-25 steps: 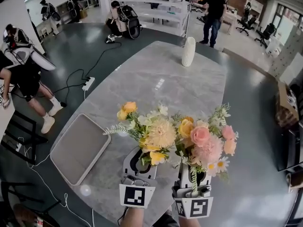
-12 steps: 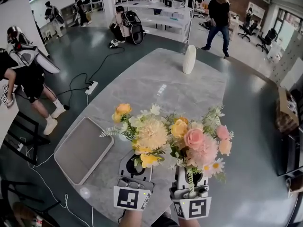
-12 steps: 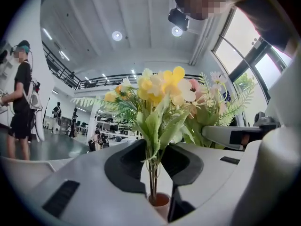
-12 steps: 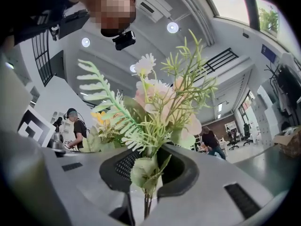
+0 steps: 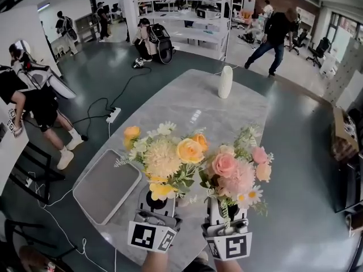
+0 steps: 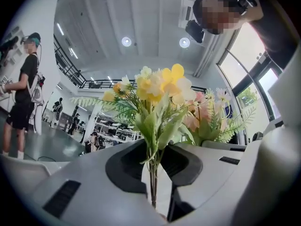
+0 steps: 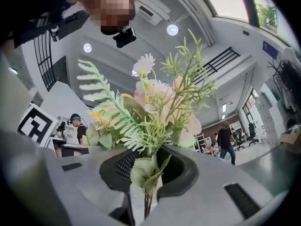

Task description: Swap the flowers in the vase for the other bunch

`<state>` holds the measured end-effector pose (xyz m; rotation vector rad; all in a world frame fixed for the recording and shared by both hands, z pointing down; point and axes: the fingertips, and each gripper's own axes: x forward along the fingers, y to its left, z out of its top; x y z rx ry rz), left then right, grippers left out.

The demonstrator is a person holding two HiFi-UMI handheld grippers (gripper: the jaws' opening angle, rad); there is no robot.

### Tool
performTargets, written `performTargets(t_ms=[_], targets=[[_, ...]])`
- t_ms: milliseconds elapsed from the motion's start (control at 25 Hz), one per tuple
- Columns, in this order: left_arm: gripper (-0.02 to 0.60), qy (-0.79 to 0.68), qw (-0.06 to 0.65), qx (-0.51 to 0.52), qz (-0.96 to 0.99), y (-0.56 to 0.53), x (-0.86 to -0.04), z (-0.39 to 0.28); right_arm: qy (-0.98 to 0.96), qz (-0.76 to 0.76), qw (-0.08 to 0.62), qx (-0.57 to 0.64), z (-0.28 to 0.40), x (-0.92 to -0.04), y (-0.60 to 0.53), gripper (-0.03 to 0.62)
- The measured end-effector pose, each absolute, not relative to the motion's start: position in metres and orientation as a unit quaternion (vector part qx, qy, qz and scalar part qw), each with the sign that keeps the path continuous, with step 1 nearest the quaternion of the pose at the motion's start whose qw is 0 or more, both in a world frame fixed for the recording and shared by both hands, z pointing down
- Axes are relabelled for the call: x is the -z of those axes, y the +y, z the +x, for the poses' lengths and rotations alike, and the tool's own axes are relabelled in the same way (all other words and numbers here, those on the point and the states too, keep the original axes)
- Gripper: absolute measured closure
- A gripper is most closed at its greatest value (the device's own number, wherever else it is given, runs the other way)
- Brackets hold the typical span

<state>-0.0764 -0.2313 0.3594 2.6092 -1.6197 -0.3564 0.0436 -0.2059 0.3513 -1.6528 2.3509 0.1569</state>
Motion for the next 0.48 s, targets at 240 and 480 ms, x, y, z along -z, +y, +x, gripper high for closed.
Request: performTargets(t_ms=[240, 480], targets=[[0.497, -0.515, 0.042, 0.154, 0.842, -0.234, -0.344, -0.082, 0.815, -0.559, 0.139, -0.058, 0.038, -0.341, -0.208, 0.506], [0.499, -0.508, 0.033, 0.162, 0.845, -0.234, -0.319, -0.086, 0.815, -0.557, 0.145, -0.065, 0.034, -0.32, -0.214, 0.505]])
